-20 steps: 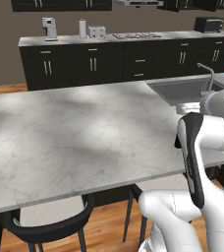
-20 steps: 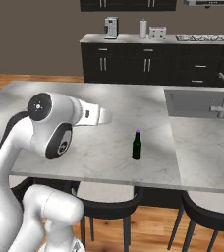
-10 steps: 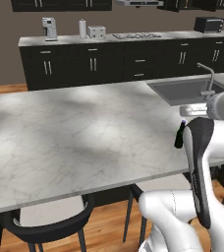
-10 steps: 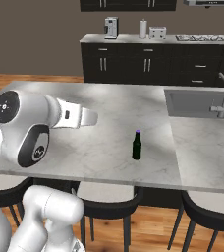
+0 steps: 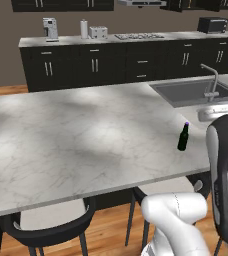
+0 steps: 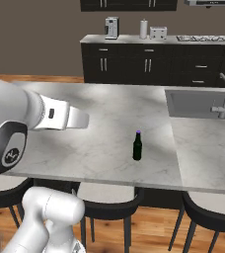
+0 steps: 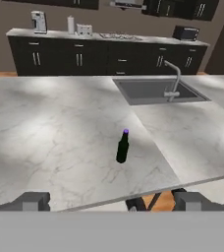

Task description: Get the candle and the beer from the cabinet and move them to the dining counter.

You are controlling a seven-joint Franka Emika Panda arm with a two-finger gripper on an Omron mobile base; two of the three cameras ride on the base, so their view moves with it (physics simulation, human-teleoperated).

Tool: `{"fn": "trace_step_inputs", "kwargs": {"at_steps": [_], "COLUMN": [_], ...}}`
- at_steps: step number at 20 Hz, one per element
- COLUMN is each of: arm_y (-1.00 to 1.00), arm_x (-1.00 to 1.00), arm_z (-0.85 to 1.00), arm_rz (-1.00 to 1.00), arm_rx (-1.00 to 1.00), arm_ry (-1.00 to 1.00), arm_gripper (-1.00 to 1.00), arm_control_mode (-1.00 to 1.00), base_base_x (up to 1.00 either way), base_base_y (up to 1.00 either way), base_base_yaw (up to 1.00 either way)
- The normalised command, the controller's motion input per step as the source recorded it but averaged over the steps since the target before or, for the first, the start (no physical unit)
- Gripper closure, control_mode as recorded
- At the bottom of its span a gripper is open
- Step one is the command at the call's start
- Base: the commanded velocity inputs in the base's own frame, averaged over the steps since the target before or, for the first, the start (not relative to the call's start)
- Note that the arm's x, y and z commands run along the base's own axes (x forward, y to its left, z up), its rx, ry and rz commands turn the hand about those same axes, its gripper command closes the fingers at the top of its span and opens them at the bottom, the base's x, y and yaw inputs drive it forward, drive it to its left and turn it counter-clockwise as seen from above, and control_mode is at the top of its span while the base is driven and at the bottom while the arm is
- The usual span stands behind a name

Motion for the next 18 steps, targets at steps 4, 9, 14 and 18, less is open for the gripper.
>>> {"fn": "trace_step_inputs", "kwargs": {"at_steps": [4,9,14,18], "arm_y": [0.01,0.31,0.46,0.10], "arm_x": [-0.52,-0.29,-0.01,0.00], "arm_z": [0.04,0.00,0.00,0.00], "arm_rz": [0.00,0.00,0.00,0.03], "arm_rx": [0.00,0.00,0.02,0.04], "arm_ry": [0.03,0.06,0.01,0.00], "arm_gripper": [-1.00,-1.00,-1.00,-1.00], "arm_control_mode": [-1.00,-1.00,-1.00,-1.00], "base_base_x": [0.00,0.00,0.00,0.00], "base_base_y": [0.00,0.00,0.00,0.00], "base_base_yaw": [0.00,0.00,0.00,0.00]}}
